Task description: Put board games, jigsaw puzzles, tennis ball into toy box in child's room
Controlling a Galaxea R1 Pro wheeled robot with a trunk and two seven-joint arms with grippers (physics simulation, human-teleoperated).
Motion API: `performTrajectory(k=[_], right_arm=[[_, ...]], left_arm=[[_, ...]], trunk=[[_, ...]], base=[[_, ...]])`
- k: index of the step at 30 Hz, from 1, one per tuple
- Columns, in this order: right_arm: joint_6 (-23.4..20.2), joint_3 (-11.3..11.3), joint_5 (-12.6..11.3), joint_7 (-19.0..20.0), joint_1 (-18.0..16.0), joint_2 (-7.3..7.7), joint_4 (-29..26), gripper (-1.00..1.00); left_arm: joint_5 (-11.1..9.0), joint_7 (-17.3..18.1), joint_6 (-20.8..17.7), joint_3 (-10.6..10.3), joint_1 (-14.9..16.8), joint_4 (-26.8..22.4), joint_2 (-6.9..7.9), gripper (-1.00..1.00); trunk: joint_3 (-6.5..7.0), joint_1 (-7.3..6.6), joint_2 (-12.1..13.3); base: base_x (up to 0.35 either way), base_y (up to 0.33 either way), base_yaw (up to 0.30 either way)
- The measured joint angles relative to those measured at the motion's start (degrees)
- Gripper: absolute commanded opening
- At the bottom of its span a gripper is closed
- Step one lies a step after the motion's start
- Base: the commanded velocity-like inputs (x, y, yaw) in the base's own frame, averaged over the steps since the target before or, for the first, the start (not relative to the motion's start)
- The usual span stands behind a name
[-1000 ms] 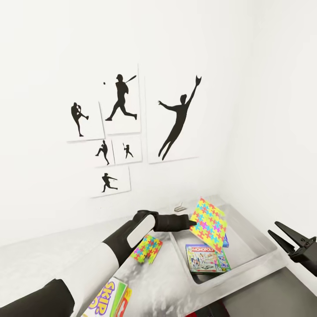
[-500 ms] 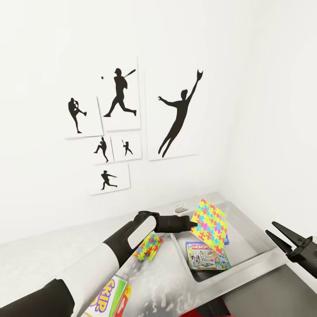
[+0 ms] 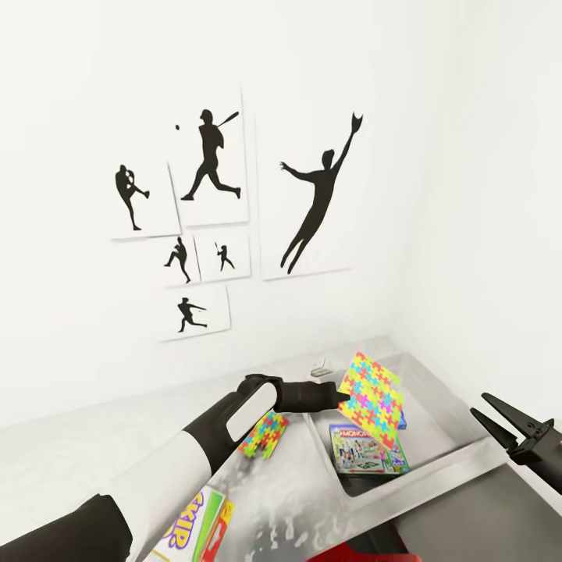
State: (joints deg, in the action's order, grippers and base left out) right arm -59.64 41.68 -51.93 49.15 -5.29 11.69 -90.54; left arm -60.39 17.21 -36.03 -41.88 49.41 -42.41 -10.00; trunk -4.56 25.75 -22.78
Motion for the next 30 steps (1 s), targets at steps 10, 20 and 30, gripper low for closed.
performTrajectory(k=[10, 20, 30], right_arm=[[0.00, 0.00, 0.00, 0.00, 0.00, 0.00, 0.01, 1.00], [0.00, 0.00, 0.00, 0.00, 0.00, 0.00, 0.01, 1.00], [0.00, 0.00, 0.00, 0.00, 0.00, 0.00, 0.01, 1.00]], left_arm=[[0.04, -0.34, 1.94, -0.34, 0.00, 0.01, 0.00, -1.00], [-1.28, -0.78, 3.05, -2.64, 0.00, -0.05, 0.00, -1.00], [-1.64, -1.58, 3.08, -2.73, 0.00, -0.15, 0.00, -1.00]], trunk=[[-0.94, 0.00, 0.00], [-1.88, 0.00, 0.00], [-2.83, 0.00, -0.01]], base=[[0.000, 0.000, 0.000], [0.000, 0.000, 0.000], [0.000, 0.000, 0.000]])
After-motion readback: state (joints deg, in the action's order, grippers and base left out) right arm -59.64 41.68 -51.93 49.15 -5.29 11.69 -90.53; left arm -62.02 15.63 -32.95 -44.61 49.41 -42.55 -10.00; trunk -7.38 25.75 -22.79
